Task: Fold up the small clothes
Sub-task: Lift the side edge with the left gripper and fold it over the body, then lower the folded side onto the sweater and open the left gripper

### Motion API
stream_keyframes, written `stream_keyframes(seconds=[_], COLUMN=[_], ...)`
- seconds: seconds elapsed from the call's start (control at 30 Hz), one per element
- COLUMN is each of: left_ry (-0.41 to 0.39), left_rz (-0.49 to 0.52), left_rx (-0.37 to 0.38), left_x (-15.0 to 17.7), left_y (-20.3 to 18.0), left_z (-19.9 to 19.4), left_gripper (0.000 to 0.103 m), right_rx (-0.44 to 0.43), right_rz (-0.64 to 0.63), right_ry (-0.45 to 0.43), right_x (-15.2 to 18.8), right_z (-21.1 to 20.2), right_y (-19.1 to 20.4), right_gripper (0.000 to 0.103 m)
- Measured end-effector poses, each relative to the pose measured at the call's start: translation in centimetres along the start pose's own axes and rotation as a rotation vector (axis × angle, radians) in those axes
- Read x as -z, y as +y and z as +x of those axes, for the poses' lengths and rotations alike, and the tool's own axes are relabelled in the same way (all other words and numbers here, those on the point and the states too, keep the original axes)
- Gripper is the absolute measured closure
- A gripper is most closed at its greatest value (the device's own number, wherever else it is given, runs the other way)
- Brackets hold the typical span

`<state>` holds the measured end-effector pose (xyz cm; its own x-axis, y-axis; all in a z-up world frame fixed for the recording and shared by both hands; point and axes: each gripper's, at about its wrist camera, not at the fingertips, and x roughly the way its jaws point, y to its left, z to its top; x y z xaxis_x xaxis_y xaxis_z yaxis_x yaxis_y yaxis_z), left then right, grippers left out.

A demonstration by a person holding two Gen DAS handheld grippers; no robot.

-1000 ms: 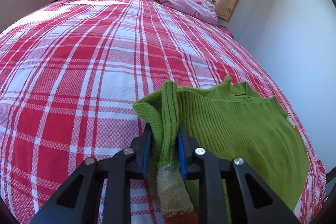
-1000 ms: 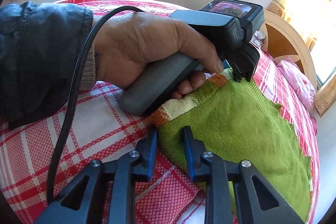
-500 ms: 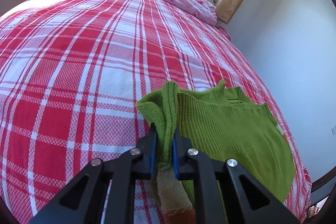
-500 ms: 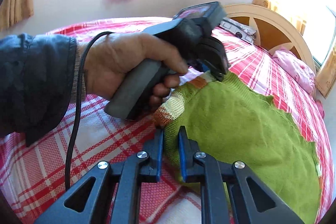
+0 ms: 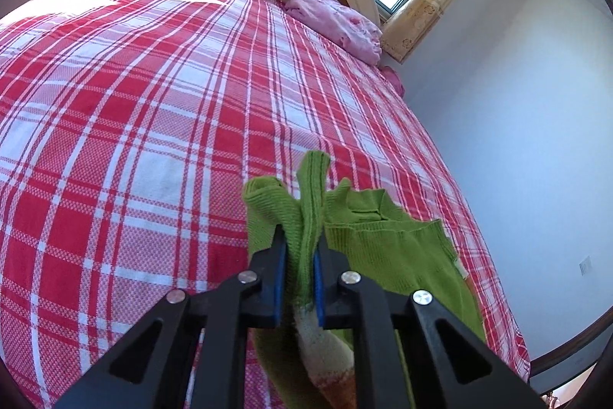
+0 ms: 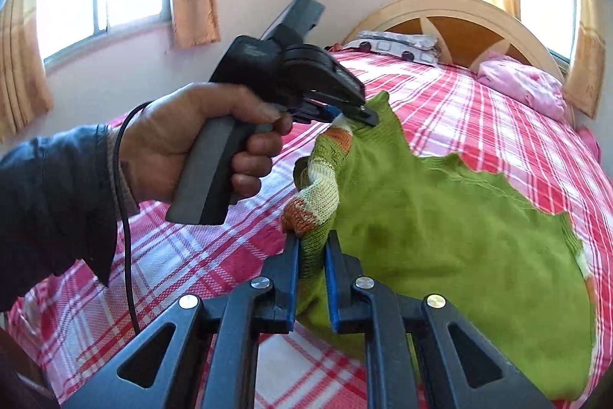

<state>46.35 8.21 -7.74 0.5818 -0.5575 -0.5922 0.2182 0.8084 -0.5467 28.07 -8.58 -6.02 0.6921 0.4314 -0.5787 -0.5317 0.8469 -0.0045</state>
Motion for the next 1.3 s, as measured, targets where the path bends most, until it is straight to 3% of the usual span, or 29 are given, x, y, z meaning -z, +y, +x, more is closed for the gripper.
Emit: stream_keyframes(seconds=[0.73, 1.0, 1.3], left_ry=[0.024, 0.081, 0.167], left_rz=[0.152, 0.209, 0.269], left_rx=[0.065, 0.103, 0.075], left_x=[-1.0, 0.2, 2.7], left_y=[-14.3, -19.3, -23.1], left_z=[3.8, 7.3, 12.8], left_gripper=[0.091, 0.091, 0.091], right_rx=[0.041, 0.058, 0.057], right_rz=[0.214, 0.313, 0.480], right_ry=[-0.108, -0.087, -0.028], right_x=[3.0, 5.7, 10.0], right_z=[-8.7, -10.5, -11.1], right_y=[-11.1, -15.6, -21.5], right_gripper=[0.093, 0.093, 0.093])
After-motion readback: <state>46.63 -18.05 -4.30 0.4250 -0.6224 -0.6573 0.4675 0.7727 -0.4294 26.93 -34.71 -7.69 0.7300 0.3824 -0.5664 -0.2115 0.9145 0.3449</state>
